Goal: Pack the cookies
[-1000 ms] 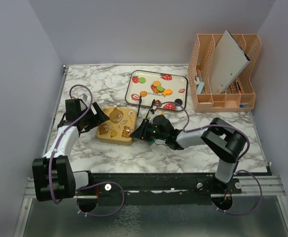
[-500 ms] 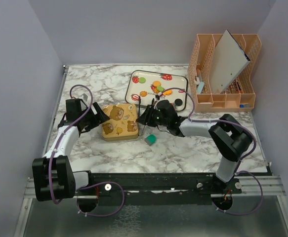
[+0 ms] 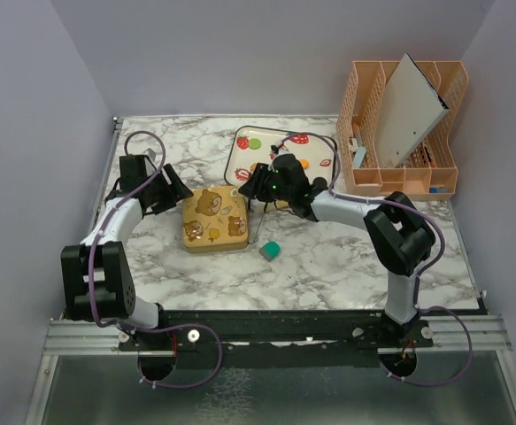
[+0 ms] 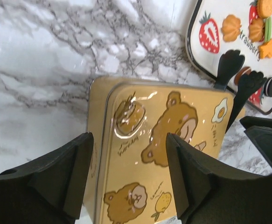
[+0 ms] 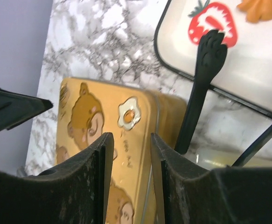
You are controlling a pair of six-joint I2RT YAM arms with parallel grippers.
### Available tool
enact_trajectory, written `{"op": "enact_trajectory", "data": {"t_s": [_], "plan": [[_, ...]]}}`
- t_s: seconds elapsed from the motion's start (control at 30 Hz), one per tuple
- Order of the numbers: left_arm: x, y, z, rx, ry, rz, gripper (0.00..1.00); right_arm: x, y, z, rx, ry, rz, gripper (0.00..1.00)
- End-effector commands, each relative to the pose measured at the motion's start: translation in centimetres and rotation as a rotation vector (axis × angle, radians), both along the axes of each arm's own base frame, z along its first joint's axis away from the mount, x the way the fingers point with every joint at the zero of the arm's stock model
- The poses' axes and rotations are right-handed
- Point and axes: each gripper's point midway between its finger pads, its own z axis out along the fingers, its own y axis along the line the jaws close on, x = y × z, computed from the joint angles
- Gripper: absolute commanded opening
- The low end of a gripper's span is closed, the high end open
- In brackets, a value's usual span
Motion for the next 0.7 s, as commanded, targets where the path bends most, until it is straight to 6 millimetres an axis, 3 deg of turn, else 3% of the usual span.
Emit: {"op": "enact_trajectory", "data": {"t_s": [0.0,0.13,0.33,0.67], "plan": [[2.8,0.4,0.6,0.008,-0.006,0.019,0.67,1.9,-0.4,-2.3,-0.096,0.01,-0.025,0.42],[3.5,0.3,-0.6,0.018,0.033,0.006,0.6,3.0,0.0,-3.5,-0.124,0.017,-0.028,0.4],[3.0,0.1,-3.5,0.022,0.111,-0.028,0.49,3.3,0.0,-6.1,-0.167,0.049,-0.022,0.35],[1.5,0.9,-6.5,0.118,0.227,-0.053,0.43,2.9,-1.0,-10.3,-0.267,0.142,-0.044,0.25]]}}
